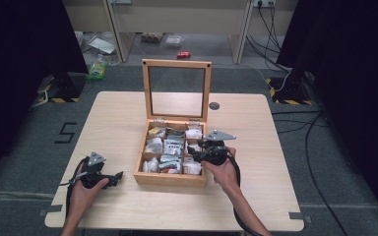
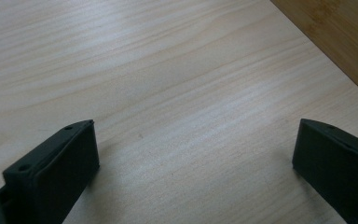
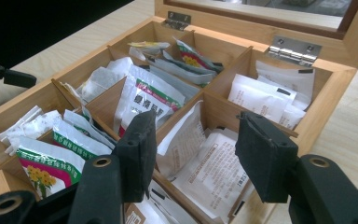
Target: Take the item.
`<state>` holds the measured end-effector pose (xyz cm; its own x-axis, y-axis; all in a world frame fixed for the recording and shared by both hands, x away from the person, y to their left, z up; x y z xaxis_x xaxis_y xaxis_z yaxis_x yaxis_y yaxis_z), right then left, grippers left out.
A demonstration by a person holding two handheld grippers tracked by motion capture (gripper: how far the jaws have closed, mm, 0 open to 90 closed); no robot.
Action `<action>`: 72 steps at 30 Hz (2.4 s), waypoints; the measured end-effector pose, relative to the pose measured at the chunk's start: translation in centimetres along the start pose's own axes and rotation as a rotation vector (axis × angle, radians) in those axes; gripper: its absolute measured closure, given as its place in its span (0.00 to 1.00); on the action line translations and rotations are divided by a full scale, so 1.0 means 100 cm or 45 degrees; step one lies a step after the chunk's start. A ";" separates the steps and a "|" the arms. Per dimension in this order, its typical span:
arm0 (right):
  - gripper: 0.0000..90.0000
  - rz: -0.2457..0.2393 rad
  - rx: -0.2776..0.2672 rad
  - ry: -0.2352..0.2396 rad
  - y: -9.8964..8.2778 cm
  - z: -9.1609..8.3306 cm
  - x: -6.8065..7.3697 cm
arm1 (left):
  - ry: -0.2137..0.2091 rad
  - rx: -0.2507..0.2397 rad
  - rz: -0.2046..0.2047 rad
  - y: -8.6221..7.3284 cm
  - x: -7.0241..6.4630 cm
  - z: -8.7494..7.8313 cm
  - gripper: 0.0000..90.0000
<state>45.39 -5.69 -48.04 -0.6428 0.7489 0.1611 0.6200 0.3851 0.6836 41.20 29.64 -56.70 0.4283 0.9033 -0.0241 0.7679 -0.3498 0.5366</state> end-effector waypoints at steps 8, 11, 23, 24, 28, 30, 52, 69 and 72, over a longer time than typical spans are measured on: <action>0.53 -0.016 0.029 0.005 -0.002 0.008 0.006 | 0.001 0.000 -0.001 0.000 0.000 0.000 0.00; 0.53 -0.018 0.038 0.004 -0.002 0.010 0.007 | 0.001 0.000 -0.001 0.000 0.000 0.000 0.00; 0.68 -0.008 0.065 0.000 -0.005 0.018 0.002 | 0.001 0.000 -0.001 0.000 0.000 0.000 0.00; 0.70 -0.005 0.069 0.000 -0.005 0.019 0.001 | 0.001 -0.001 -0.001 0.000 0.000 0.000 0.00; 0.77 0.008 0.067 0.017 -0.007 0.019 -0.001 | 0.001 -0.001 -0.002 0.000 0.000 0.000 0.00; 0.82 -0.004 0.065 0.009 -0.007 0.020 -0.001 | 0.001 -0.001 -0.002 0.000 0.000 0.000 0.00; 0.98 -0.002 -0.083 0.037 0.003 -0.007 -0.010 | 0.002 -0.001 -0.003 -0.001 0.000 0.000 0.00; 0.99 0.000 -0.173 0.033 0.012 -0.034 -0.018 | 0.002 -0.002 -0.006 -0.001 0.000 -0.001 0.00; 0.99 0.008 -0.192 0.032 0.014 -0.038 -0.020 | 0.003 0.000 -0.004 -0.001 0.001 -0.001 0.00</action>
<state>45.80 -8.68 -44.68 -0.6515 0.7364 0.1825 0.5509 0.2937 0.7812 41.09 29.76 -56.70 0.4250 0.9049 -0.0240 0.7692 -0.3470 0.5366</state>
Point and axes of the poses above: each handheld gripper's, and its own axes: z roughly forward along the jaws, y roughly out of its top, x roughly to its left, the point moved 6 cm from there along z, roughly forward along the jaws, and after that the axes turned 14 degrees about x, right-handed, at the moved point
